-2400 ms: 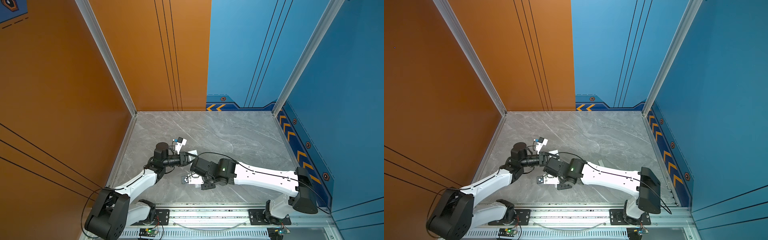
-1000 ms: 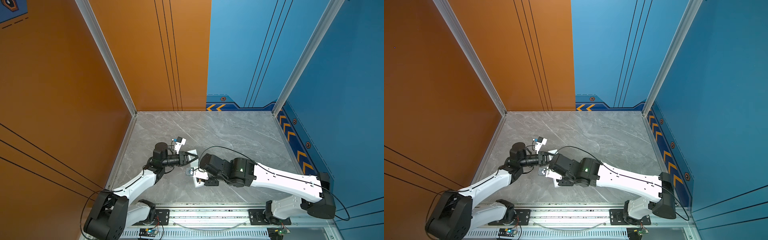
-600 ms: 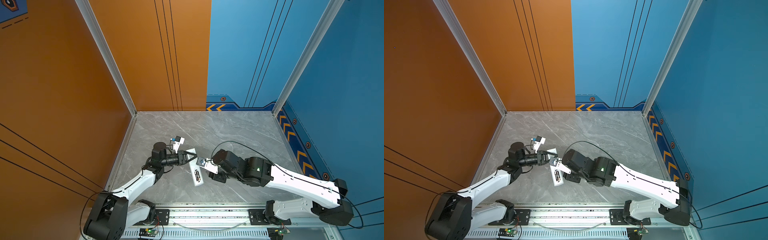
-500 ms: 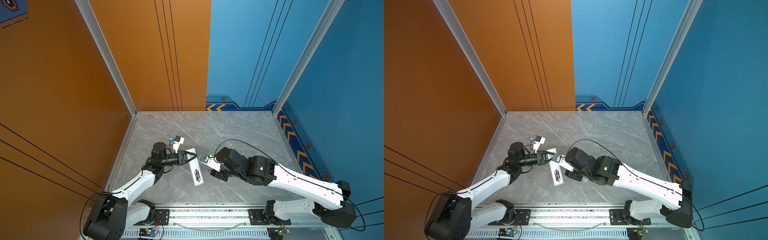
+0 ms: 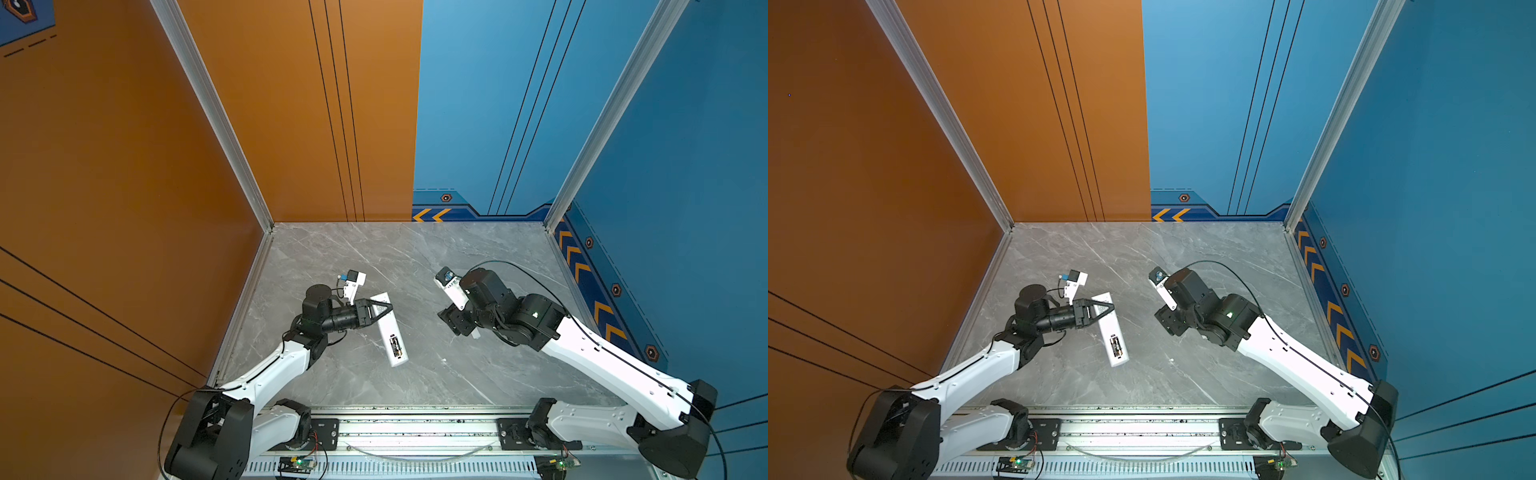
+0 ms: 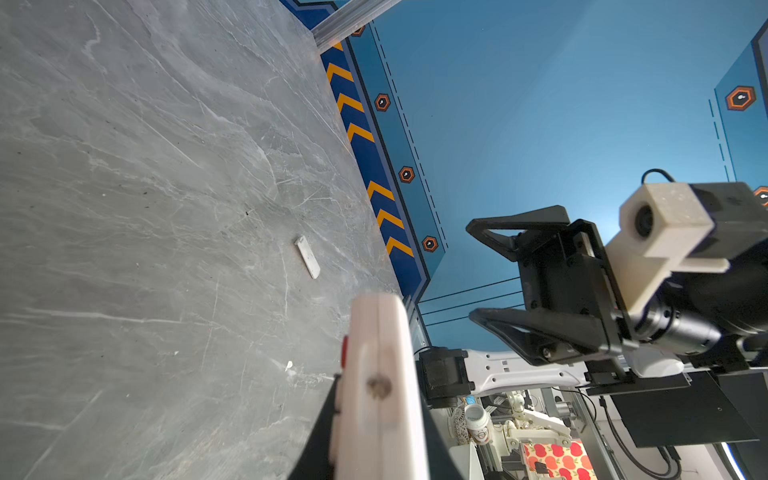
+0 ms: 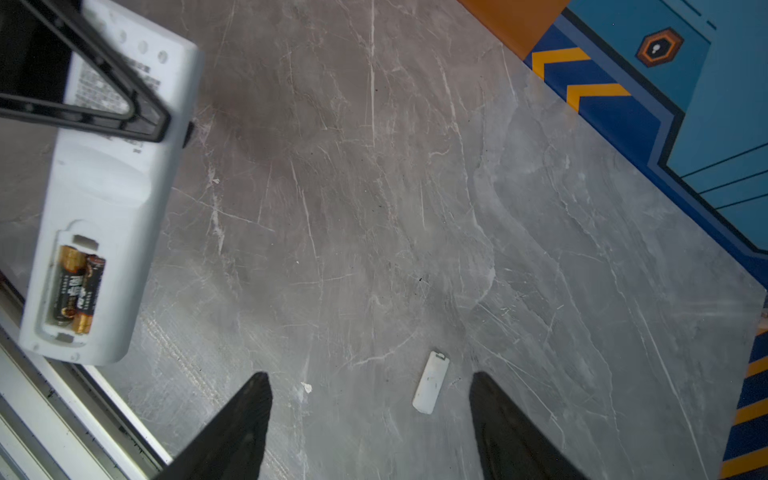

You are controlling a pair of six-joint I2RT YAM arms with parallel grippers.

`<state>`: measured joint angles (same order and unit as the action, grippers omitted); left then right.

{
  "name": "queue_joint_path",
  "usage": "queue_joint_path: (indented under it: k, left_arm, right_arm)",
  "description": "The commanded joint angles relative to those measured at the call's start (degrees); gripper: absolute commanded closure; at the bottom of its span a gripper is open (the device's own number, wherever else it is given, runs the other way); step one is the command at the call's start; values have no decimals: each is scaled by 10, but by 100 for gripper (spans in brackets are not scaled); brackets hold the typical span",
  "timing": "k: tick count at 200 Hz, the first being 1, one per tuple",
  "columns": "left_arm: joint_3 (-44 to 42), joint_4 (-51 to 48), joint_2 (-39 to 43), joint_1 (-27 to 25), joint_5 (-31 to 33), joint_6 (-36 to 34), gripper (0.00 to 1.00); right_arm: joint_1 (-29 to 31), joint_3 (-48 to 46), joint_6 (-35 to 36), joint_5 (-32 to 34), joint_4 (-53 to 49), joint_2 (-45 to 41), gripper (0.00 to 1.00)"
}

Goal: Load the batteries into the remote control
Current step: 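Lift the right gripper off the remote and move it over the white cover, then lower the open right gripper and close it on the white battery cover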

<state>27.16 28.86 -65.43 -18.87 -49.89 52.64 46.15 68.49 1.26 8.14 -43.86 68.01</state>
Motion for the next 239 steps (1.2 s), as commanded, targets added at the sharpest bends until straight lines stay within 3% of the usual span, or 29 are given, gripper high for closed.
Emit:
queue_joint_path:
  k: [1, 77, 147, 239]
  left_arm:
    - [4, 6, 9, -10, 26, -17, 100]
    - [-2, 6, 7, -38, 73, -42, 100]
    - [-3, 5, 4, -53, 112, -73, 100]
    - [-10, -13, 28, -63, 126, -98, 100]
  right_arm:
    - [-43, -17, -45, -36, -11, -6, 25]
    - [-179, -63, -58, -116, -12, 28, 22]
    - [-210, -72, -52, -129, -1, 103, 13]
    - [-225, -50, -48, -140, 21, 220, 12]
